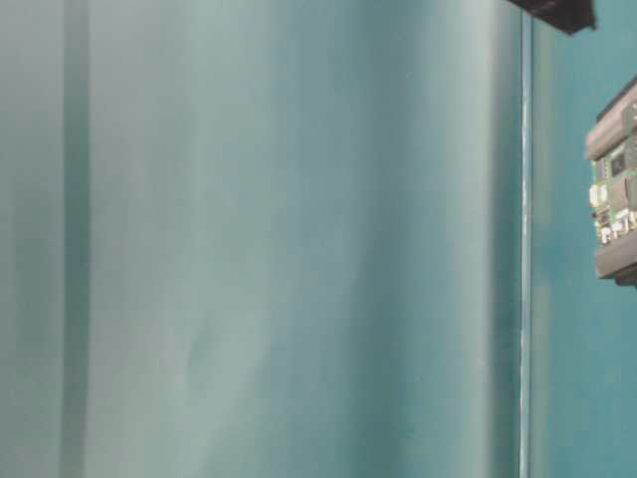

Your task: Insert the USB into the fixed PCB.

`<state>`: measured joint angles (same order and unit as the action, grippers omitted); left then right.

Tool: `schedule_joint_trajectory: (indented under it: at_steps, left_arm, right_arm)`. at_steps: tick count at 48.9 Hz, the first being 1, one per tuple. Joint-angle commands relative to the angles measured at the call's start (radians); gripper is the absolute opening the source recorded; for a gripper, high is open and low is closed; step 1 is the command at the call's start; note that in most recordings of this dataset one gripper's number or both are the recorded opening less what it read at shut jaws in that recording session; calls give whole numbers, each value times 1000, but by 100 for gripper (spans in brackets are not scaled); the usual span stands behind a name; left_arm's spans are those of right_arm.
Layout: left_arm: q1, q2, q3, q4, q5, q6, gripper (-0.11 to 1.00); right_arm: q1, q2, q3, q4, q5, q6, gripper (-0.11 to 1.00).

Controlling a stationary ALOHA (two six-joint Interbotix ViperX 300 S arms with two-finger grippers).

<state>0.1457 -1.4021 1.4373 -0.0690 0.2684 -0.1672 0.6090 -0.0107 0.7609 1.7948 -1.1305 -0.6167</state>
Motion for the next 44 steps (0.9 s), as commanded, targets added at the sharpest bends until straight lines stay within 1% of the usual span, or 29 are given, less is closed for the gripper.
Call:
schedule_joint_trajectory:
  at_steps: [1,3,6,7,8,10,13,16,21,26,27,30,32,36,40,44]
  left_arm:
    - [0,9,-12,3,-5,-6,6]
    - [0,9,-12,3,-5,-6,6]
    - [0,9,-14,3,-5,-6,6]
    - [0,9,-14,3,-5,-6,6]
    - [0,9,-14,3,-5,-6,6]
    - [0,9,-14,3,-5,-6,6]
    - [0,8,-14,3,-5,-3,6]
    - [0,9,-12,3,-5,-6,6]
    - [0,9,-14,3,-5,-6,6]
    - [0,9,-14,3,-5,-3,6]
    - [0,9,-14,3,-5,-6,6]
    - [0,9,-14,3,-5,-3,6]
    - [0,9,-14,3,-5,-6,6]
    - [0,9,-14,3,-5,-6,6]
    - [0,9,-14,3,-5,-6,6]
    - [0,9,-12,3,-5,-6,6]
  right_arm:
    - [-21,-81,67,-120,51,0,56]
    - [-41,-104,100,-166,84,2,56]
    - [-81,-143,137,-215,161,0,56]
    - [-98,-153,146,-230,195,0,56]
    - [-126,-170,160,-252,253,0,56]
    - [-163,-192,175,-278,328,-2,56]
    - [-221,-219,192,-336,446,-3,56]
    - [-275,-245,204,-410,558,-3,56]
    - [-347,-281,216,-548,699,-2,56]
    - [-414,-307,222,-687,799,-2,56]
    - [-433,-314,224,-723,822,0,56]
    - [-474,-331,229,-785,859,0,56]
    - [-502,-344,229,-818,881,0,56]
    - [-545,-373,230,-865,916,0,56]
    - [-577,-407,239,-896,943,-2,56]
    - [-591,-445,262,-923,974,0,56]
